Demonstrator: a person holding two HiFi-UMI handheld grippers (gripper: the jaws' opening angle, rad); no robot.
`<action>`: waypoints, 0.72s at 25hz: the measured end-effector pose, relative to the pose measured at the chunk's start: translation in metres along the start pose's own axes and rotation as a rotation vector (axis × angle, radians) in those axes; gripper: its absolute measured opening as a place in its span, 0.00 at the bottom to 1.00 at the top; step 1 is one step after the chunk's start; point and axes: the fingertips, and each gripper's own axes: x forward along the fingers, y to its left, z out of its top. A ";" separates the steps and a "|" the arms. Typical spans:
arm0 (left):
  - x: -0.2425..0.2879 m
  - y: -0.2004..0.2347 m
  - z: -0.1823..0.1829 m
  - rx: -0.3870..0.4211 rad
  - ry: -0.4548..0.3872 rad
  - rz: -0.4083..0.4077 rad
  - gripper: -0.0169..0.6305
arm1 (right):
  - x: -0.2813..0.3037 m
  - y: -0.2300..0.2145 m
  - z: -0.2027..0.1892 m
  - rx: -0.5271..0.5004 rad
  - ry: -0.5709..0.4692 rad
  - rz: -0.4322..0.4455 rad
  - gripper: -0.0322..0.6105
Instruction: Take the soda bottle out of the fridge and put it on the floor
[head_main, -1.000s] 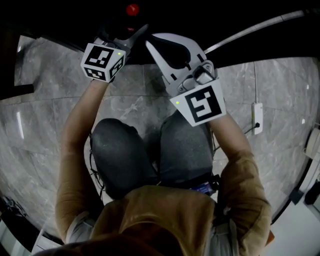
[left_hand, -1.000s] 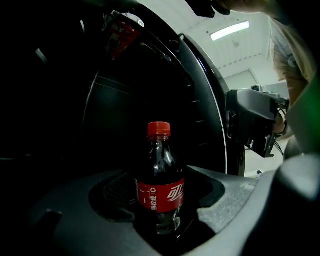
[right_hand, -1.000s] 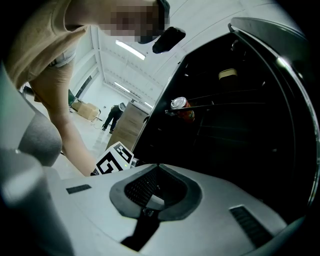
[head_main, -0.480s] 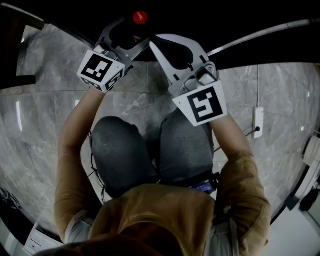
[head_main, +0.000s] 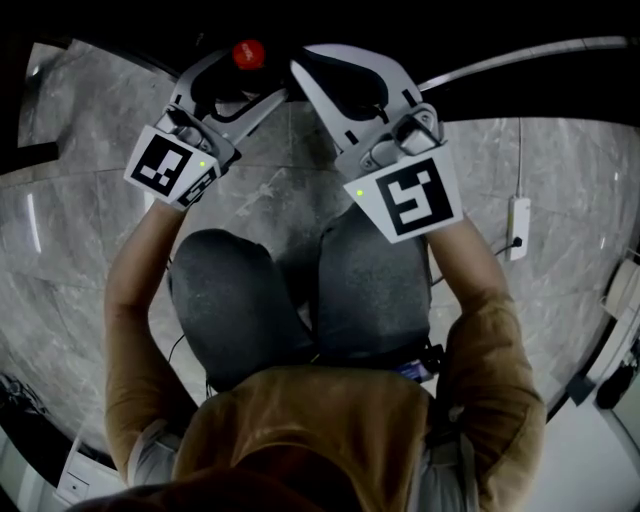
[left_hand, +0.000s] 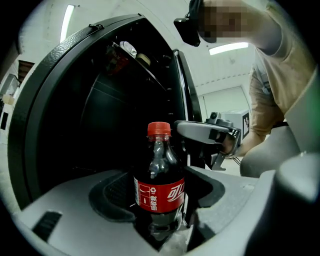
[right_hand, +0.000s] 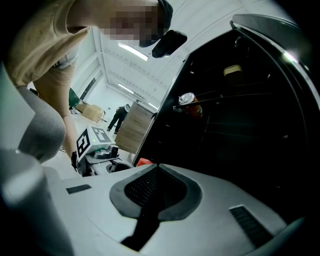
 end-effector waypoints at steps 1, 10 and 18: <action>-0.002 -0.002 -0.005 -0.007 0.004 -0.003 0.49 | 0.000 0.001 -0.003 0.004 0.004 0.002 0.05; -0.016 -0.017 -0.043 -0.030 0.031 -0.016 0.49 | 0.002 0.011 -0.020 0.010 0.028 0.023 0.05; -0.024 -0.014 -0.087 -0.064 0.056 0.018 0.49 | 0.011 0.024 -0.029 -0.020 0.056 0.068 0.05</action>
